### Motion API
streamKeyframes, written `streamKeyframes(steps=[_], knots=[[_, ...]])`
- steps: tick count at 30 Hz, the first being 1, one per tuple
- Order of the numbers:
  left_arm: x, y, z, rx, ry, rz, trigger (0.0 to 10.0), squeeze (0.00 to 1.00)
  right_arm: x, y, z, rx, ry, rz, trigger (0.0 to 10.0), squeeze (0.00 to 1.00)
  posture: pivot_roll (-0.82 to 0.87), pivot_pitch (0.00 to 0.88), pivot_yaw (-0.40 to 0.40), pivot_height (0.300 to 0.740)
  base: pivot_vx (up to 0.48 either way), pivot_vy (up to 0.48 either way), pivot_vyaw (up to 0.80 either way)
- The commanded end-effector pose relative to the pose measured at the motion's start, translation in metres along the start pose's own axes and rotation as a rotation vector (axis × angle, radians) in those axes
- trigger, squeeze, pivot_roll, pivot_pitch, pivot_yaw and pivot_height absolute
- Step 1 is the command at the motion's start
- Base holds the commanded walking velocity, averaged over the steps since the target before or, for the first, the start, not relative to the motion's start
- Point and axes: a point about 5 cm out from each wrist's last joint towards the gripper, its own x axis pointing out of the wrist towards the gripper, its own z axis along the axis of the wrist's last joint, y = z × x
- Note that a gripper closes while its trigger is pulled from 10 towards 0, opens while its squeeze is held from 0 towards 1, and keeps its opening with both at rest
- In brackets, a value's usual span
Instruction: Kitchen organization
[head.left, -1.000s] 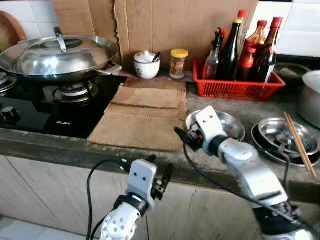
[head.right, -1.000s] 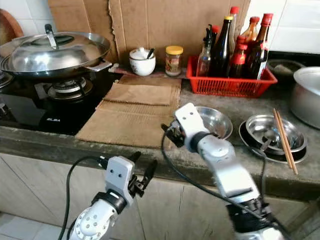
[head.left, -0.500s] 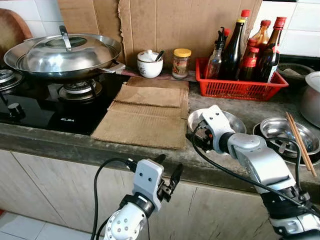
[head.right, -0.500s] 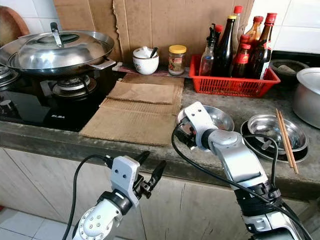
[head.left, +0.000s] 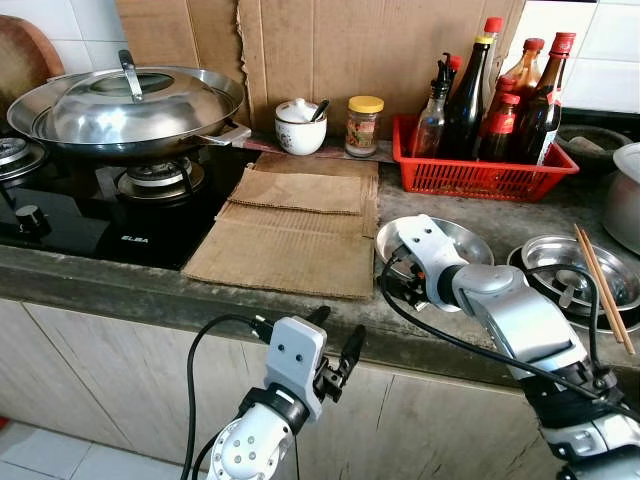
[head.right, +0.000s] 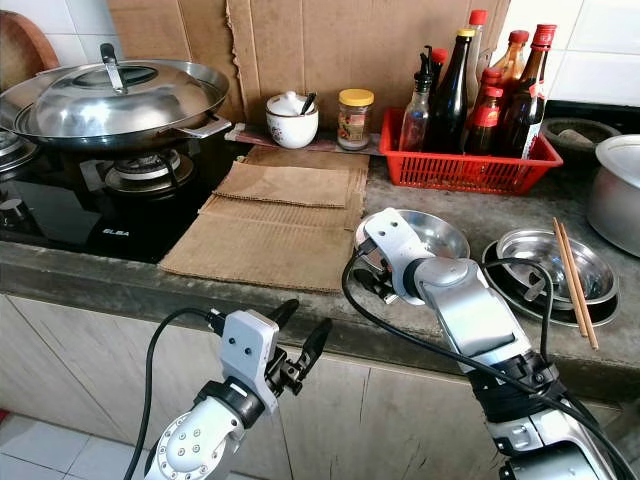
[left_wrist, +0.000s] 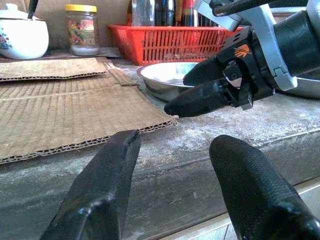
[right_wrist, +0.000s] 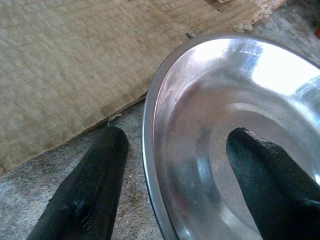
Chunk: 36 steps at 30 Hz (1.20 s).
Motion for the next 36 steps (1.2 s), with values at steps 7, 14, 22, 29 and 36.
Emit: streamKeyframes(steps=[7,14,22,29,36], knots=[[0.002,0.000,0.007,0.001,-0.032,0.006,10.0,0.00,0.005,0.000,-0.014,0.009,0.105,0.027,0.0,0.00,0.02,0.000,-0.051,0.740,0.000,0.000,0.00],[0.002,0.000,0.009,0.000,-0.040,0.013,10.0,0.00,0.006,0.003,-0.011,0.026,0.101,0.051,0.0,0.00,0.01,0.000,-0.052,0.740,0.000,0.000,0.00],[0.004,0.002,0.009,0.004,-0.044,0.027,10.0,0.00,0.004,0.003,0.009,0.043,-0.023,0.036,0.0,0.00,0.02,0.000,-0.055,0.740,0.000,0.000,0.00],[0.005,0.006,0.008,0.019,-0.044,0.047,10.0,0.00,-0.011,0.014,0.053,0.196,-0.447,-0.027,0.0,0.00,0.02,0.000,-0.051,0.740,0.000,0.000,0.00],[0.007,0.008,0.008,0.032,-0.043,0.051,10.0,0.00,-0.024,0.027,0.059,0.297,-0.633,-0.087,0.0,0.00,0.01,0.000,-0.036,0.740,0.000,0.000,0.00]])
